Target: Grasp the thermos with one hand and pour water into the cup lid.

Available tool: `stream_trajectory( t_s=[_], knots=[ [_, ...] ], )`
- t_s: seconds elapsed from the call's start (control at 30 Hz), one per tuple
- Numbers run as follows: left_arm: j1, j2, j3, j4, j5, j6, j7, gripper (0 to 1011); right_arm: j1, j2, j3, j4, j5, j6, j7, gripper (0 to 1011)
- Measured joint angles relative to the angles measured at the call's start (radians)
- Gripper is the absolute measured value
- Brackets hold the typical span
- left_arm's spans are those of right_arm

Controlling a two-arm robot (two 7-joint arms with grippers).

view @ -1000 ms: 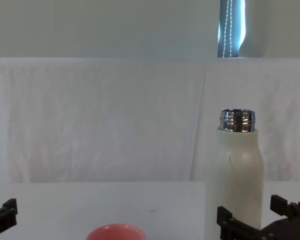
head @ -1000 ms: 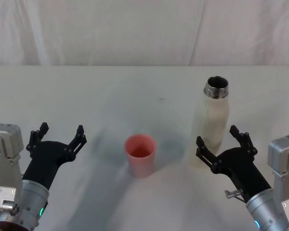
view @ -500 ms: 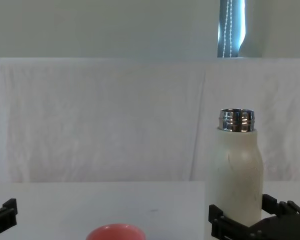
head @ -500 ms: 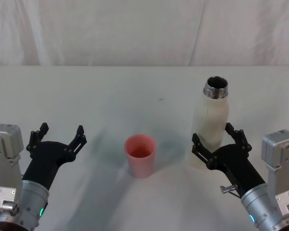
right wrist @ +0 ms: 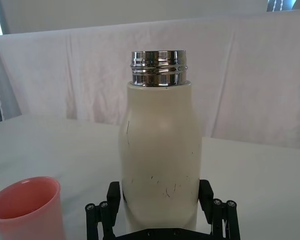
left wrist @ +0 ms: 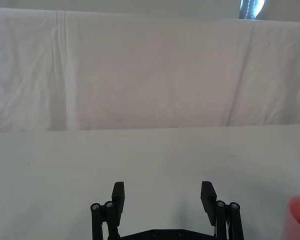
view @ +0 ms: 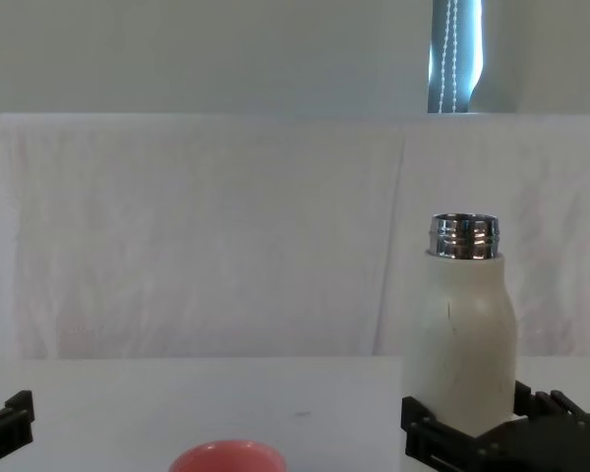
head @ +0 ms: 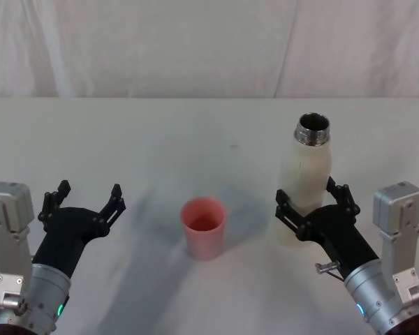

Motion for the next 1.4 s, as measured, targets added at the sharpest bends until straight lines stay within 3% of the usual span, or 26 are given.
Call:
stream_trajectory(
  t_s=[0.37,1.03,1.4],
  knots=[
    [0.000,0.000,0.000,0.000,0.000,0.000,0.000,1001,0.036,-0.002,-0.008,0.029,0.008,0.003,0.012,1000],
    [0.000,0.000,0.000,0.000,0.000,0.000,0.000,1001,0.031,-0.001,-0.008,0.025,0.007,0.002,0.010,1000],
    [0.000,0.000,0.000,0.000,0.000,0.000,0.000,1001,0.030,-0.001,-0.007,0.024,0.005,0.002,0.009,952]
  ],
)
